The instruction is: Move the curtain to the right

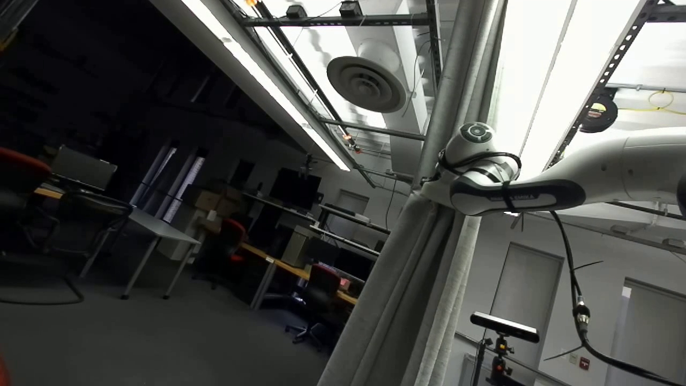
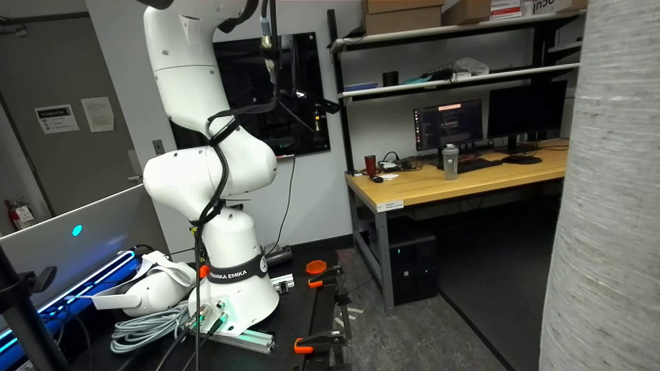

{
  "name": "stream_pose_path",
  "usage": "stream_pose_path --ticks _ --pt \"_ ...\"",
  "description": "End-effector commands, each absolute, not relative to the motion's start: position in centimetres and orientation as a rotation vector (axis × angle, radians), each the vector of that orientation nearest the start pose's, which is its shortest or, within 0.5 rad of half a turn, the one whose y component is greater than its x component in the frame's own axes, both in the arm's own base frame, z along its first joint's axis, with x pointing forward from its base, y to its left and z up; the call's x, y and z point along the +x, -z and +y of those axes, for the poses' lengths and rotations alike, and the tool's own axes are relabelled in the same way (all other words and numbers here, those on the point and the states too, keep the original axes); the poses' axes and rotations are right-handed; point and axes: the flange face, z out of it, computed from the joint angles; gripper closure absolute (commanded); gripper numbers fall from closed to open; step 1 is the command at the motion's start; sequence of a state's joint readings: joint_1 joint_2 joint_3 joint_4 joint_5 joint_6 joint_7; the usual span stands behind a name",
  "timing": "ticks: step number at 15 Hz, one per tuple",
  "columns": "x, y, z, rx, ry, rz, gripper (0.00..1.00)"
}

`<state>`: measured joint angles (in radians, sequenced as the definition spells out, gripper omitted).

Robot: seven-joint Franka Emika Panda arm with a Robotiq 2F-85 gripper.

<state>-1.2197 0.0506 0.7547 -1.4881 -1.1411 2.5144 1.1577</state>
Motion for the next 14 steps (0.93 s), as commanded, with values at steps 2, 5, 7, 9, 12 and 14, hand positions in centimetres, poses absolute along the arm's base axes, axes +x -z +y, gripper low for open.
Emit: stream_pose_path --ticks 2,5,7,9,12,14 --pt "58.5 -69.6 -32.9 1.789 -1.177 -1.097 0.99" --pt "60.9 -69.5 -32.7 1.78 -1.159 -1.125 0.99" --pt "62.2 -69.3 -32.8 1.807 -1.21 -1.15 0.99" --pt "64.1 -68.8 -31.2 1.856 -1.279 -1.13 0.99" --pt "64.4 -70.2 -28.1 1.929 -1.39 -1.093 0.99" --pt "64.2 -70.8 -26.3 1.998 -1.444 -1.089 0.99"
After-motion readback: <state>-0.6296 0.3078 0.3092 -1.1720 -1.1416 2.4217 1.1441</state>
